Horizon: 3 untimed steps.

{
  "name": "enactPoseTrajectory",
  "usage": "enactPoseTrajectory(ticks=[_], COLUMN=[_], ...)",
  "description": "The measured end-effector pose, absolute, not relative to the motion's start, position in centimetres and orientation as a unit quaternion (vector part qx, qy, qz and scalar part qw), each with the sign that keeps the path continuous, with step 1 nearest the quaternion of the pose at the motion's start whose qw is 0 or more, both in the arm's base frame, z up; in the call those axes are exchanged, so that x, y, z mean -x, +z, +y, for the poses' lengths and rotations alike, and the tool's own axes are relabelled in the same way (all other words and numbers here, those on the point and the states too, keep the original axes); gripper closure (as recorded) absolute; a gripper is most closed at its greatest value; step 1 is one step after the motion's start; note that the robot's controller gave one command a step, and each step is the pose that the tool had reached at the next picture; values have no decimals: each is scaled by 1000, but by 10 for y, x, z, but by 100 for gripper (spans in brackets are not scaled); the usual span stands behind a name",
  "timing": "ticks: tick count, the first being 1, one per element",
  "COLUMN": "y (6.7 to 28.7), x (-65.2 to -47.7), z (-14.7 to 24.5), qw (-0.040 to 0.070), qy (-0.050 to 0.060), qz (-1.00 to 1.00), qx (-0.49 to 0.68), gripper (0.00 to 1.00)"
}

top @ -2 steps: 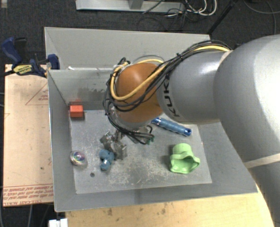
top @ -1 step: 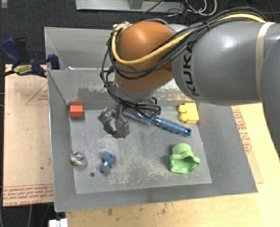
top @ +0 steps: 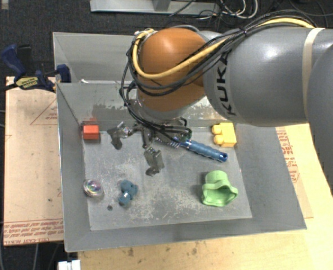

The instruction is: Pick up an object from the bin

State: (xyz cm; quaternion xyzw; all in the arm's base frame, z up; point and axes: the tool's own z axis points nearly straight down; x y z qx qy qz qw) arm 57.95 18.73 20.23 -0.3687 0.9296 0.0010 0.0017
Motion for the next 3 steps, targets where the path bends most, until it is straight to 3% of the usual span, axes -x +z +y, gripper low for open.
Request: enactPoseTrajectory(ticks=[1,2,3], y=[116,83,84], x=[-543,-522,-523], z=[191,204,203], qw=[-3,-1,0], qy=[1,1,1], qz=[955,934,934], qx=[298,358,358], gripper=[0,0,100])
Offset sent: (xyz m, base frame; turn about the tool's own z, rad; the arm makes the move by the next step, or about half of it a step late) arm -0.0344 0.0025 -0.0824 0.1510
